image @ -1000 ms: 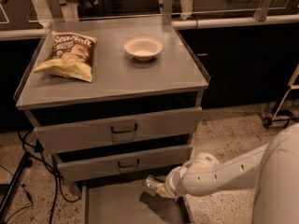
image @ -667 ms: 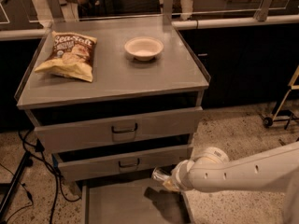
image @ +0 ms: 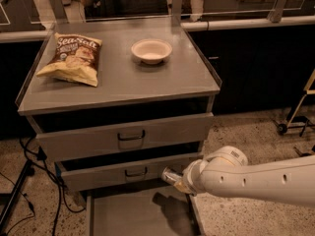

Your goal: Pick redbull can from bottom drawer and place on counter

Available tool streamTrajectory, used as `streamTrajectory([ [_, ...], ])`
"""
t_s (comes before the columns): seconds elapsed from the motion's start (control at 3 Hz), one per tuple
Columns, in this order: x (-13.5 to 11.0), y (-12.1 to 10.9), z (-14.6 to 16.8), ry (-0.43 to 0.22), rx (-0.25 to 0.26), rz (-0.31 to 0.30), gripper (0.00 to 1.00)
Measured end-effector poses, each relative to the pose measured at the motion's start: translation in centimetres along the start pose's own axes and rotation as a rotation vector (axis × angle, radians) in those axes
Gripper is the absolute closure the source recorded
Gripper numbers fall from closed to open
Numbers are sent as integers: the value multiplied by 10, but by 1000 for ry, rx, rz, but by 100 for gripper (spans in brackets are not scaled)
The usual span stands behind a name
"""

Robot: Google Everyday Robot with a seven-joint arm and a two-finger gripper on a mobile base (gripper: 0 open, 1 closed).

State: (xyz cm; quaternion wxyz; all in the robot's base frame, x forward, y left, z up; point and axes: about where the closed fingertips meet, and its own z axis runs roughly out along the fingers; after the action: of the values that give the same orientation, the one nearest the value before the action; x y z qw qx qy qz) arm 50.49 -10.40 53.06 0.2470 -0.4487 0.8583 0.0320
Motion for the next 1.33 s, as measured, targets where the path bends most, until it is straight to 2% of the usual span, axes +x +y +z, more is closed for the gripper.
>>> streamTrajectory([
  [0.33,-1,-6,-5,-16,11,17,100],
  [0.67,-2,-21,-29,-24,53,28,100],
  [1.33,-26,-27,-94,-24,131,-36,100],
])
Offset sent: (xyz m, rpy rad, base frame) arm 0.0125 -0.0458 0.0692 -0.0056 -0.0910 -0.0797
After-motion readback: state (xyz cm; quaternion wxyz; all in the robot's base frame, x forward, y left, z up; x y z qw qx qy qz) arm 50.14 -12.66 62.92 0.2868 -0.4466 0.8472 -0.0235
